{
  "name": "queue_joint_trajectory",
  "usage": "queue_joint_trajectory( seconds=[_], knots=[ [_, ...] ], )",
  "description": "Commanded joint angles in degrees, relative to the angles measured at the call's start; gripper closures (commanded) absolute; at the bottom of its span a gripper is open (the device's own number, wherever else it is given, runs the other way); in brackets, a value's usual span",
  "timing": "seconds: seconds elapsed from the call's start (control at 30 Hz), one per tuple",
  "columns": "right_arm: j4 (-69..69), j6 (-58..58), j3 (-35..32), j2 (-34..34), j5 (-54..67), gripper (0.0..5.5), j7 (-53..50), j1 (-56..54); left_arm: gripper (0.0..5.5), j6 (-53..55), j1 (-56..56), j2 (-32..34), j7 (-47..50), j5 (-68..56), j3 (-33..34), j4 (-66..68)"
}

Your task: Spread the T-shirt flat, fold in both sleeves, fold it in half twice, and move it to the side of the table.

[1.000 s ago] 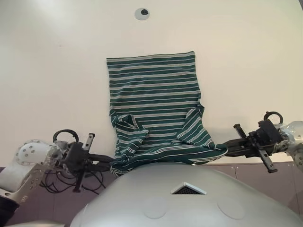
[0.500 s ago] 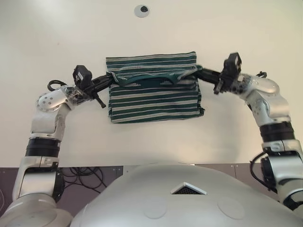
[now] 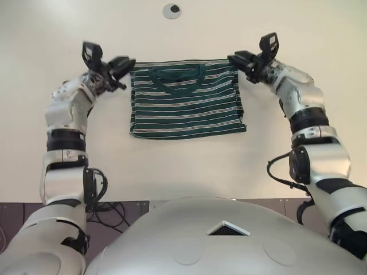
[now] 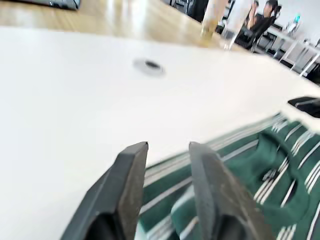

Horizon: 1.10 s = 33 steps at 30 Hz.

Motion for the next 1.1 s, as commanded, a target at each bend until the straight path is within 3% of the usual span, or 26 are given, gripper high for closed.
queue_joint_trajectory(
  seconds=[0.03,0.1,0.2,0.3,0.37,0.47,0.6,0.73,0.9,1.1],
  knots=[
    [3.35,-1.63,-2.22,0.6,-1.2,3.21,-1.06,-2.9,3.58,0.09,-4.01,-0.63,4.69,3.12,1.56,8.5],
    [1.19,-8.76,-0.89,0.27,-3.43,3.21,1.89,-0.92,3.58,-5.44,-2.89,-0.84,2.15,2.83,3.0,7.67],
    [-6.05,-24.88,2.74,-1.17,-7.58,3.21,9.67,5.1,3.58,-14.63,8.89,-2.53,-14.15,-3.27,2.18,-12.88],
    [-4.3,-38.33,10.16,-5.32,-21.17,3.21,3.7,6.45,3.58,-22.12,19.42,-0.76,-23.66,0.56,-6.15,-25.12],
    [-0.89,-42.31,15.08,-8.04,-31.16,3.21,-3.56,5.56,3.58,-29.59,23.51,0.88,-27.04,7.64,-12.21,-25.92],
    [3.35,-44.62,19.88,-9.99,-39.96,3.21,-9.52,4.48,3.58,-32.38,27.04,2.99,-32.53,9.92,-16.85,-27.63],
    [4.11,-47.4,22.77,-11.95,-42.29,3.21,-7.18,5.47,3.58,-33.77,27.24,6.53,-35.4,14.61,-20.74,-26.47],
    [-4.79,-47.67,22.83,-15.31,-34.83,3.21,6.23,11.34,3.58,-38.56,24.48,9.42,-27.36,28.75,-24.19,-19.77],
    [-28.76,-41.04,24.35,-24.55,-24.13,3.21,20.93,23.87,3.58,-44.89,17.06,14.04,-6.06,50.64,-29.33,-7.76],
    [-49.83,-28.75,24.39,-26.99,-10.77,3.21,26.65,31.63,3.58,-50.78,7.42,15.58,13.19,63.23,-32.78,-1.64]
  ],
)
